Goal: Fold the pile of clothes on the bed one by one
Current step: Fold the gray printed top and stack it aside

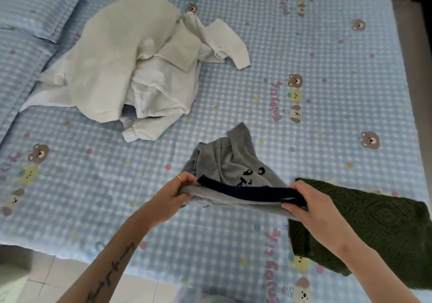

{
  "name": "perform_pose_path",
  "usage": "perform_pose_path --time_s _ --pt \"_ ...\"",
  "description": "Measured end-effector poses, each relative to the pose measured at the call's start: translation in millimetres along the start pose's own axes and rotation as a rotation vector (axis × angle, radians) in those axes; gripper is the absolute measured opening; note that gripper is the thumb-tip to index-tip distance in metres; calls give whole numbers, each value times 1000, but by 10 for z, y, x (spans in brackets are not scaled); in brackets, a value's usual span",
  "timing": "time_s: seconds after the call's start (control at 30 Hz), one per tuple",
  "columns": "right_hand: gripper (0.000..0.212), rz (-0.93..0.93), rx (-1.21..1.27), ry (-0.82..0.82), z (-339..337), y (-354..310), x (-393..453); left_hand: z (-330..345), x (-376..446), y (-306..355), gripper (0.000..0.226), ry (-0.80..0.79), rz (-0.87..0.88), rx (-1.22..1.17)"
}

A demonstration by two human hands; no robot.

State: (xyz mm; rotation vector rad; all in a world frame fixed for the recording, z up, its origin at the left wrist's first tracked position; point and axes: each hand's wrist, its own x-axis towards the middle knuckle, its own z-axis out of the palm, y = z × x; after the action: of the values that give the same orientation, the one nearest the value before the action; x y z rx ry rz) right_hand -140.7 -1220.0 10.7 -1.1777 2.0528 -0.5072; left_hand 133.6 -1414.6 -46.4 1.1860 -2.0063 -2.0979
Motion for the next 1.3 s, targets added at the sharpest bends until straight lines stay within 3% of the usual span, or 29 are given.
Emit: perform_pose_path --time_s 0.1,0.23,0.27,0.37,0.47,0.6,0.67,0.73,0.87,1.0,1.13,1.23,1.3 --pt "16 -10 -92 25 -55 51 -25 -51 -78 98 25 -63 12 -27" --pt "11 -29 -245 -11 -113 127 -120 -178 -273 194 9 -6 18 288" --pt "11 -13 -257 -8 -118 142 -133 -193 -324 220 16 19 34 356" --pt "24 16 -337 94 -151 146 -64 -264 -398 361 36 146 42 429" --pt "23 19 -380 199 -281 -5 147 -444 -266 628 32 311 109 636" --pt "13 7 -264 385 -633 -379 525 -809 68 1138 19 489 129 814" --pt "6 -42 -298 463 -888 -582 688 -991 173 1451 21 535 174 783" --pt "13 -129 -387 526 -1182 -781 818 -1170 221 1783 32 561 239 735" --pt "28 -274 -495 673 -1740 -1160 946 -1427 211 2361 18 664 361 764" --pt "27 -410 -492 798 -2055 -1339 767 -1518 -7 2548 17 713 537 765" --pt "17 -502 -466 578 -1971 -1133 394 -1476 -295 2074 17 591 602 926" --pt "43 -593 -605 369 -1572 -824 162 -1262 -487 1444 43 354 570 976" --pt "26 -560 -694 153 -1141 -518 49 -1093 -505 891 49 275 441 987"
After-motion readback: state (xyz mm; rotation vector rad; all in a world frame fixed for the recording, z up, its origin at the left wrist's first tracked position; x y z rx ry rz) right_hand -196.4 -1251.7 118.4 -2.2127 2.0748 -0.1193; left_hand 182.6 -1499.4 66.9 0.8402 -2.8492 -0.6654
